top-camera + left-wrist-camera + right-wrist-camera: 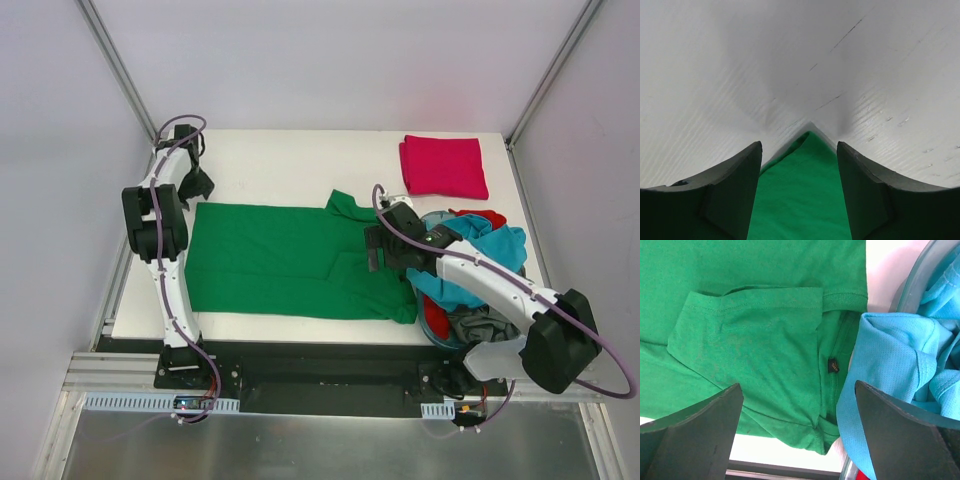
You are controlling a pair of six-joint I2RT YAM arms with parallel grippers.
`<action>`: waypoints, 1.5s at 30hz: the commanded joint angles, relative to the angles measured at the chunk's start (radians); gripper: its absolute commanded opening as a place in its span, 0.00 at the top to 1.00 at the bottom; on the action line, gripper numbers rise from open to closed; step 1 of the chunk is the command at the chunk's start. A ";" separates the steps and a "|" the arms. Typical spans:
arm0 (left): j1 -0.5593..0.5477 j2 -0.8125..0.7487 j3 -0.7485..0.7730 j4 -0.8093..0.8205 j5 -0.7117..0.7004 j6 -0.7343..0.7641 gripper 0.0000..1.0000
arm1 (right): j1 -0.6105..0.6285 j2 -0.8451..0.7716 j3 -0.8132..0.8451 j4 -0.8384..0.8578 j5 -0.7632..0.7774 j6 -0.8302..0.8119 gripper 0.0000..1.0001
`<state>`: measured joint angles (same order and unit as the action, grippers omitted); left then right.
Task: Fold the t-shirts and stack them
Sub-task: Grap the side of the flattened tshirt furthest away from the robot with both arms
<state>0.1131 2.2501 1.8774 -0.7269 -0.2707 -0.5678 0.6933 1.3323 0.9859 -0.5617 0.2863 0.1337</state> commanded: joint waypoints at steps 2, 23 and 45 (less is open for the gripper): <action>0.005 0.034 0.037 -0.039 -0.010 -0.023 0.44 | -0.002 -0.059 -0.021 -0.017 -0.003 0.033 0.04; 0.016 0.043 0.019 -0.042 0.050 -0.018 1.00 | -0.008 0.123 0.120 0.189 0.051 -0.322 0.04; 0.034 0.049 0.017 -0.031 0.087 -0.021 1.00 | -0.196 1.039 1.119 -0.230 -0.233 -0.551 0.21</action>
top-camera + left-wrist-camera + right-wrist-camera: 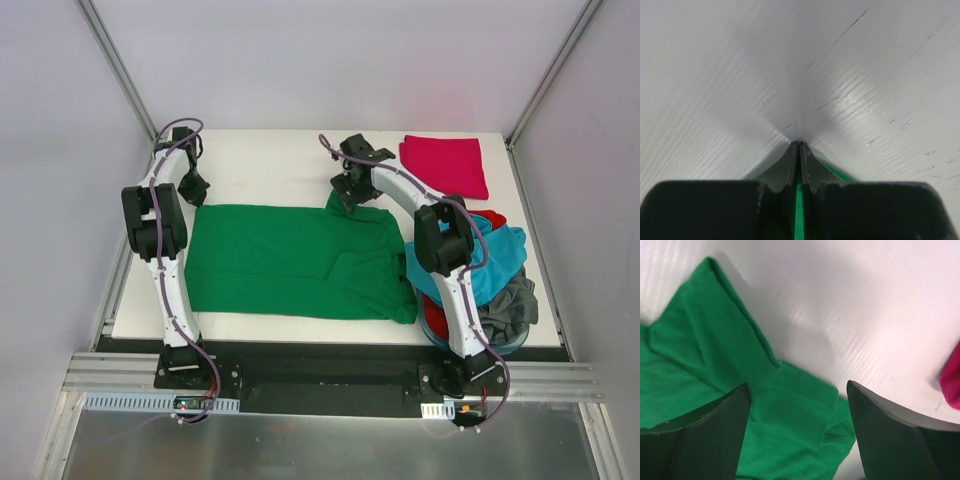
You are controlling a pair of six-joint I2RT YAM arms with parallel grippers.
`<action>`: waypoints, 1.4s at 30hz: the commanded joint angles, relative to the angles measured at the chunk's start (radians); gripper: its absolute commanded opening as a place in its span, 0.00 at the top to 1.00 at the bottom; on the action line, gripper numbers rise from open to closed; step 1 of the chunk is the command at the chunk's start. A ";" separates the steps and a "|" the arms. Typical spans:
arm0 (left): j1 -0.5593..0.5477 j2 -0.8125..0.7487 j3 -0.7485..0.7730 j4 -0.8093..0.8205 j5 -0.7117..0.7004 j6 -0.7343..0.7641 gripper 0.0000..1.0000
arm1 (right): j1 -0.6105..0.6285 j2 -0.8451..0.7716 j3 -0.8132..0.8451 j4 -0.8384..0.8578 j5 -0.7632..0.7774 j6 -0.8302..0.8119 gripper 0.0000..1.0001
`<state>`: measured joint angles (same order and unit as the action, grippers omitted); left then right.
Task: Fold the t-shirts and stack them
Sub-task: Grap the side of the flattened tshirt furthest away from the robot with both arms
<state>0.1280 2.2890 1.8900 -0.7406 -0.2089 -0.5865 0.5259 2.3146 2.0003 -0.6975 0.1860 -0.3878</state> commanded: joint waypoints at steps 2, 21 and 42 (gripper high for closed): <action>0.024 0.013 0.004 -0.017 0.037 -0.004 1.00 | -0.033 0.101 0.152 -0.115 -0.093 -0.046 0.21; 0.047 0.021 -0.006 -0.005 0.085 -0.006 1.00 | -0.124 0.071 0.247 0.105 -0.113 -0.086 0.08; 0.064 0.036 -0.002 -0.003 0.126 -0.006 1.00 | -0.185 0.086 0.103 0.056 -0.025 0.553 0.10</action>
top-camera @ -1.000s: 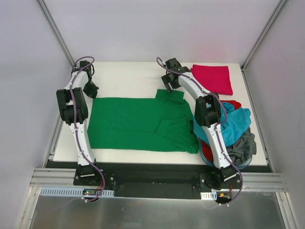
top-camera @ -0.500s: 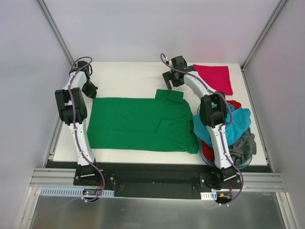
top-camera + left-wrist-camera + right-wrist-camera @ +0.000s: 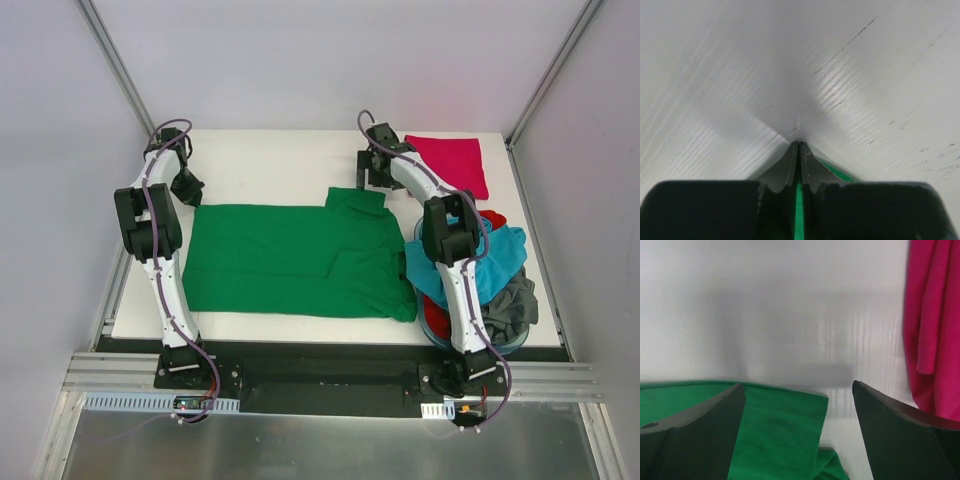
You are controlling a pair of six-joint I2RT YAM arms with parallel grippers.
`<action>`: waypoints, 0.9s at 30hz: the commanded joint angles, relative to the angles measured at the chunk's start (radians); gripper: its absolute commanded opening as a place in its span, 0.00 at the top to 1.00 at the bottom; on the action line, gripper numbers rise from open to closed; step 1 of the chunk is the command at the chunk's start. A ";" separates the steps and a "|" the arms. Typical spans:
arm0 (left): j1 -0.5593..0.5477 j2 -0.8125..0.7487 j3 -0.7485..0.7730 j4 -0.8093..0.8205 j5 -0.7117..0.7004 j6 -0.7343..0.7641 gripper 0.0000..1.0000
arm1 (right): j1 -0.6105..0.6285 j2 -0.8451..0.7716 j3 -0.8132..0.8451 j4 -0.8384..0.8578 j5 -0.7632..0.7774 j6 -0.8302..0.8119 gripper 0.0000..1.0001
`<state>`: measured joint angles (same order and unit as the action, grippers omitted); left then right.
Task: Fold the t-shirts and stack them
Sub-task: Grap the side of the flattened tshirt furthest away from the robot with both arms
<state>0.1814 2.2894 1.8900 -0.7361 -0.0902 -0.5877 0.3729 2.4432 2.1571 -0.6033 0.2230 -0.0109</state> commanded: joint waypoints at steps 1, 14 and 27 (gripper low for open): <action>0.013 0.036 -0.002 -0.008 0.009 -0.006 1.00 | -0.035 -0.038 -0.066 -0.024 -0.095 0.180 0.11; 0.016 0.038 -0.002 -0.009 0.017 -0.008 1.00 | -0.002 -0.035 -0.088 -0.073 -0.097 0.152 0.30; 0.021 0.042 -0.003 -0.008 0.029 -0.009 1.00 | 0.027 -0.016 -0.065 -0.135 -0.031 0.146 0.58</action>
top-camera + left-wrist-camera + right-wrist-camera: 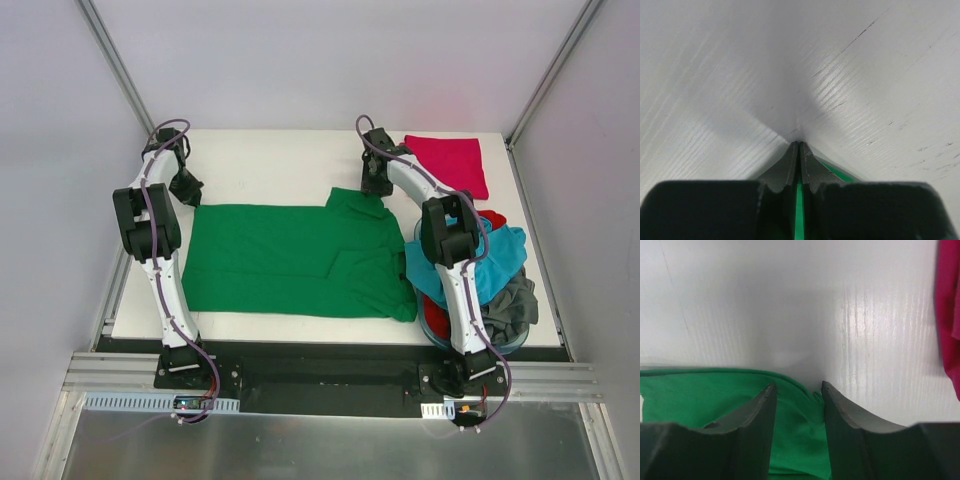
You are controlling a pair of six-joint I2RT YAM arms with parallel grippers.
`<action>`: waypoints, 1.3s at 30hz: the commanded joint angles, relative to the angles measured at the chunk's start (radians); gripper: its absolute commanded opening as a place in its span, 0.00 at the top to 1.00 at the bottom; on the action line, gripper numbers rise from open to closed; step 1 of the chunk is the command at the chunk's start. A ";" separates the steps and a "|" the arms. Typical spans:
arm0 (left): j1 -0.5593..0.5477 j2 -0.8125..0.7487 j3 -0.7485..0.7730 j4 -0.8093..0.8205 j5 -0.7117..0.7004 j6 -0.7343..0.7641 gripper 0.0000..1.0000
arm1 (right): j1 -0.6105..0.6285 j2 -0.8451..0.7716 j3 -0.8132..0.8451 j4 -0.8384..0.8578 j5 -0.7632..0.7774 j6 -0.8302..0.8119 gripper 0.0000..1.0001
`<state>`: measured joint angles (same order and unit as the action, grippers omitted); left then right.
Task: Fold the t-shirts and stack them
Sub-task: Grap the side of the flattened tshirt furthest away from the robot with both arms
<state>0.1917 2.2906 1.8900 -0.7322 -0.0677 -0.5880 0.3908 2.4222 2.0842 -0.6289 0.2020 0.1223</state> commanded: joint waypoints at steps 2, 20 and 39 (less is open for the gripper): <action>0.014 0.041 -0.002 -0.012 0.008 -0.009 1.00 | 0.010 0.005 0.022 -0.104 -0.009 0.001 0.68; -0.017 -0.321 -0.423 0.151 0.011 0.002 1.00 | 0.089 -0.426 -0.357 0.098 -0.151 -0.282 0.99; -0.017 -0.830 -0.887 0.228 -0.171 -0.050 1.00 | 0.134 -0.948 -0.871 0.155 -0.095 -0.289 0.99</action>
<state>0.1822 1.5604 1.0492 -0.5041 -0.1467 -0.6003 0.5175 1.5799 1.2568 -0.4961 0.0731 -0.1459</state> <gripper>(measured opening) 0.006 0.023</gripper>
